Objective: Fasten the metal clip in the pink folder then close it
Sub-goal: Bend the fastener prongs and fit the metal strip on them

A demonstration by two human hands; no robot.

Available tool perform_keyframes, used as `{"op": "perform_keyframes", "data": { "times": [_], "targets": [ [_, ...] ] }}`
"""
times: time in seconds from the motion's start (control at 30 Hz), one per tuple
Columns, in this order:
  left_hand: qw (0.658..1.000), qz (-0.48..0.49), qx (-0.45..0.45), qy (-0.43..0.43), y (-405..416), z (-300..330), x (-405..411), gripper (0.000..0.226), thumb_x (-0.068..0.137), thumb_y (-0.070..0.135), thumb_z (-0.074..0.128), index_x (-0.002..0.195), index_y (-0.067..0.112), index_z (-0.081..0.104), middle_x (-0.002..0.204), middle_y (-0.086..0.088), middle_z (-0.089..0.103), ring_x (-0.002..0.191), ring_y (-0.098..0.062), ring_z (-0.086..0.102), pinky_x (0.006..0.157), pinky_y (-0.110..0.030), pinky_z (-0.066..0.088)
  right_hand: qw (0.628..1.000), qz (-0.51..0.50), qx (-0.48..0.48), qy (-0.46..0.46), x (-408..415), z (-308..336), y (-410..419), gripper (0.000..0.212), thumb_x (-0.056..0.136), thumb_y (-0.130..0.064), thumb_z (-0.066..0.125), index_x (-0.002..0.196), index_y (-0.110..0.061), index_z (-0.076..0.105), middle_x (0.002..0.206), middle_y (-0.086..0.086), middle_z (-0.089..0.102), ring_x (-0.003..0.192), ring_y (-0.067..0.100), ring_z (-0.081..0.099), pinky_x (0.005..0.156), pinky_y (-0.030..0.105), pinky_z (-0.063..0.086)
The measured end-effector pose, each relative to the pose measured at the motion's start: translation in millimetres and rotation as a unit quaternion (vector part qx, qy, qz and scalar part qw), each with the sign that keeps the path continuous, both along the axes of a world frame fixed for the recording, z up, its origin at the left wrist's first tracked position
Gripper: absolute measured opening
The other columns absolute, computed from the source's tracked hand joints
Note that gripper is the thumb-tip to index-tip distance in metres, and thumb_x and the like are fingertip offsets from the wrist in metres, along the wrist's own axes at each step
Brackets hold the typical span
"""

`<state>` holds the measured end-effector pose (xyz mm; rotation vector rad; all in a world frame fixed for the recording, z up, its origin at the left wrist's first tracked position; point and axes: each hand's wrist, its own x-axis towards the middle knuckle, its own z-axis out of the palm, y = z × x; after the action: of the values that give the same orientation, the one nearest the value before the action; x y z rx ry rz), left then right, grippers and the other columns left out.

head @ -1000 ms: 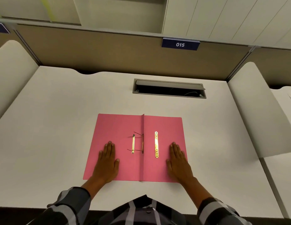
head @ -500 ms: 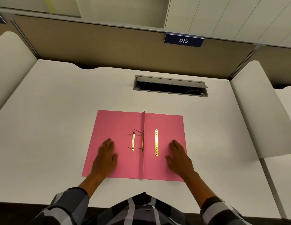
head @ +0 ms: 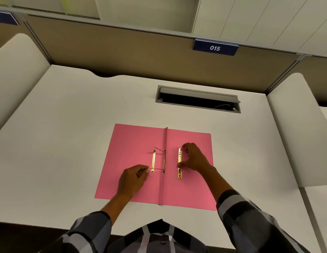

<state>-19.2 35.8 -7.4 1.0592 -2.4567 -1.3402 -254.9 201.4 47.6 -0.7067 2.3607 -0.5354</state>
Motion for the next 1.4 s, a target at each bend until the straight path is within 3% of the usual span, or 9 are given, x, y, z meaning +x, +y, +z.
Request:
{"op": "perform_keyframes", "data": {
  "times": [0.27, 0.53, 0.7, 0.83, 0.93, 1.07, 1.23, 1.4],
  "targets": [
    [0.996, 0.017, 0.089, -0.007, 8.0, -1.5, -14.3, 0.029, 0.088, 0.024, 0.081, 0.116, 0.017, 0.078, 0.102, 0.001, 0.08, 0.089, -0.015, 0.076, 0.086, -0.036, 0.064, 0.998, 0.038, 0.058, 0.013, -11.0, -1.9, -19.4, 0.084, 0.059, -0.028, 0.1, 0.127, -0.014, 0.052, 0.128, 0.009, 0.054, 0.115, 0.027, 0.054, 0.097, 0.047, 0.054],
    [0.991, 0.021, 0.132, -0.009, 15.7, -3.9, -21.1, 0.025, 0.089, 0.019, 0.08, 0.113, 0.014, 0.077, 0.097, 0.0, 0.079, 0.085, -0.016, 0.076, 0.085, -0.031, 0.064, 0.996, 0.046, 0.071, 0.0, -17.7, 0.6, -30.0, 0.085, 0.056, -0.029, 0.101, 0.122, -0.012, 0.051, 0.122, 0.011, 0.054, 0.108, 0.029, 0.054, 0.09, 0.044, 0.055],
    [0.989, 0.02, 0.144, 0.001, 20.0, -2.2, -25.9, 0.021, 0.089, 0.015, 0.08, 0.109, 0.013, 0.079, 0.09, -0.002, 0.08, 0.08, -0.016, 0.077, 0.082, -0.031, 0.065, 0.998, 0.001, 0.017, -0.052, -17.2, -4.2, -26.7, 0.078, 0.059, -0.016, 0.1, 0.117, -0.009, 0.048, 0.109, 0.016, 0.062, 0.085, 0.021, 0.053, 0.082, 0.048, 0.057],
    [0.987, 0.023, 0.156, 0.024, 21.1, 3.1, -31.1, 0.012, 0.089, 0.013, 0.079, 0.098, 0.022, 0.079, 0.079, 0.002, 0.079, 0.071, -0.017, 0.077, 0.075, -0.029, 0.064, 0.99, -0.065, -0.04, -0.12, -15.3, -6.1, -22.6, 0.069, 0.066, 0.004, 0.092, 0.118, -0.011, 0.049, 0.106, 0.022, 0.063, 0.079, 0.022, 0.06, 0.073, 0.043, 0.062],
    [0.986, 0.025, 0.162, 0.038, 20.9, 7.2, -34.1, 0.017, 0.089, 0.013, 0.079, 0.091, 0.03, 0.077, 0.076, 0.004, 0.079, 0.07, -0.019, 0.077, 0.072, -0.027, 0.064, 0.98, -0.096, -0.087, -0.148, -13.5, -5.8, -20.9, 0.06, 0.072, 0.011, 0.084, 0.116, -0.013, 0.051, 0.107, 0.023, 0.062, 0.081, 0.027, 0.066, 0.075, 0.048, 0.066],
    [0.986, 0.024, 0.161, 0.043, 21.3, 8.8, -36.4, 0.014, 0.088, 0.014, 0.08, 0.097, 0.024, 0.082, 0.085, 0.003, 0.08, 0.075, -0.021, 0.077, 0.076, -0.029, 0.065, 0.958, -0.133, -0.16, -0.196, -8.6, -1.2, -24.1, 0.054, 0.076, 0.012, 0.081, 0.114, -0.012, 0.052, 0.098, 0.021, 0.063, 0.077, 0.03, 0.071, 0.068, 0.046, 0.067],
    [0.986, 0.02, 0.157, 0.044, 23.4, 10.6, -40.1, 0.017, 0.087, 0.014, 0.081, 0.104, 0.016, 0.083, 0.093, 0.004, 0.08, 0.087, -0.014, 0.075, 0.076, -0.015, 0.057, 0.94, -0.131, -0.223, -0.221, 3.6, 6.0, -36.1, 0.054, 0.077, 0.009, 0.082, 0.117, -0.011, 0.054, 0.102, 0.03, 0.067, 0.077, 0.03, 0.074, 0.067, 0.04, 0.065],
    [0.984, 0.025, 0.171, 0.046, 24.9, 10.1, -42.3, 0.019, 0.087, 0.01, 0.081, 0.106, 0.013, 0.083, 0.097, 0.0, 0.081, 0.089, -0.019, 0.075, 0.082, -0.025, 0.06, 0.934, -0.131, -0.245, -0.227, 13.5, 9.1, -47.2, 0.054, 0.077, 0.009, 0.082, 0.118, -0.014, 0.054, 0.103, 0.026, 0.068, 0.08, 0.03, 0.073, 0.069, 0.04, 0.066]
  ]
}}
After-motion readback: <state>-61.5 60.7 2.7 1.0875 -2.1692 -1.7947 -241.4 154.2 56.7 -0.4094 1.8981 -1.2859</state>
